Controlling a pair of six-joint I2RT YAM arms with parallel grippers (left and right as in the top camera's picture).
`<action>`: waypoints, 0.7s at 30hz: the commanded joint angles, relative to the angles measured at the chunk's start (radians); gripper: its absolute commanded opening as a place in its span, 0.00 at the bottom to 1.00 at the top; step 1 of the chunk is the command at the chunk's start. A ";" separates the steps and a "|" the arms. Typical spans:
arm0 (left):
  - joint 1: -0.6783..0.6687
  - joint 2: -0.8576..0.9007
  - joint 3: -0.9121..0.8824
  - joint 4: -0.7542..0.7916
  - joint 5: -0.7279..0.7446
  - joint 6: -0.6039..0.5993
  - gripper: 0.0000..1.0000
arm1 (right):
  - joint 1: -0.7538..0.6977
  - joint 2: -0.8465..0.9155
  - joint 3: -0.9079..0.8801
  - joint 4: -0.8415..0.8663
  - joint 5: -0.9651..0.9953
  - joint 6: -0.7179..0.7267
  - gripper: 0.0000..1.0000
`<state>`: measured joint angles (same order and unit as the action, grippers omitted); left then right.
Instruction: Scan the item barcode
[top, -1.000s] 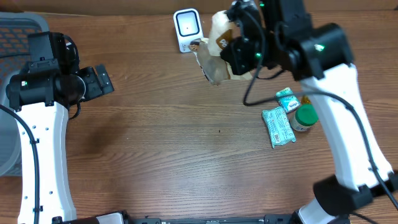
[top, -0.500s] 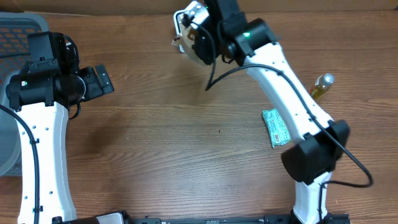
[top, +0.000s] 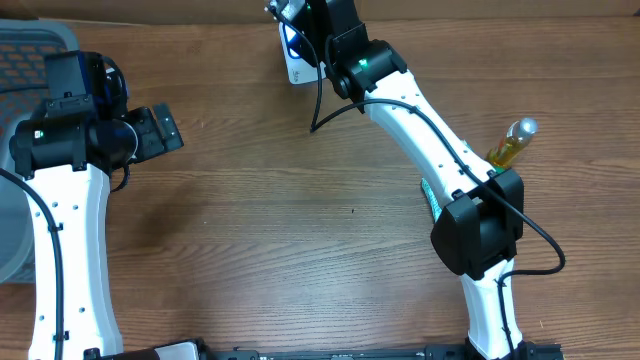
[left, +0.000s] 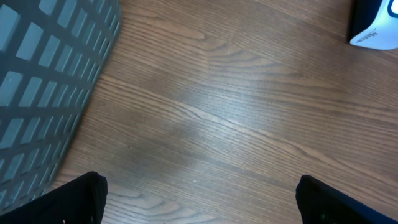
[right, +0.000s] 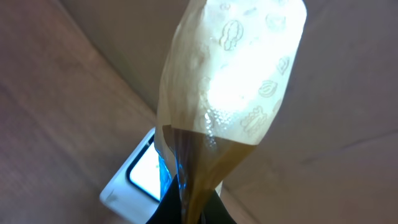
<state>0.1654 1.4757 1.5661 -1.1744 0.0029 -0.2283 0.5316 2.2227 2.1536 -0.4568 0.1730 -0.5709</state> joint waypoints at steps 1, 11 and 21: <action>0.003 0.002 0.013 0.003 -0.004 0.019 1.00 | 0.000 0.047 0.012 0.074 0.030 -0.007 0.04; 0.003 0.002 0.013 0.003 -0.004 0.019 1.00 | 0.000 0.125 0.012 0.134 0.025 -0.006 0.04; 0.003 0.002 0.013 0.003 -0.004 0.019 1.00 | 0.011 0.127 0.012 0.038 -0.060 0.047 0.04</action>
<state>0.1654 1.4757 1.5661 -1.1748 0.0029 -0.2283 0.5327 2.3463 2.1536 -0.4217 0.1455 -0.5705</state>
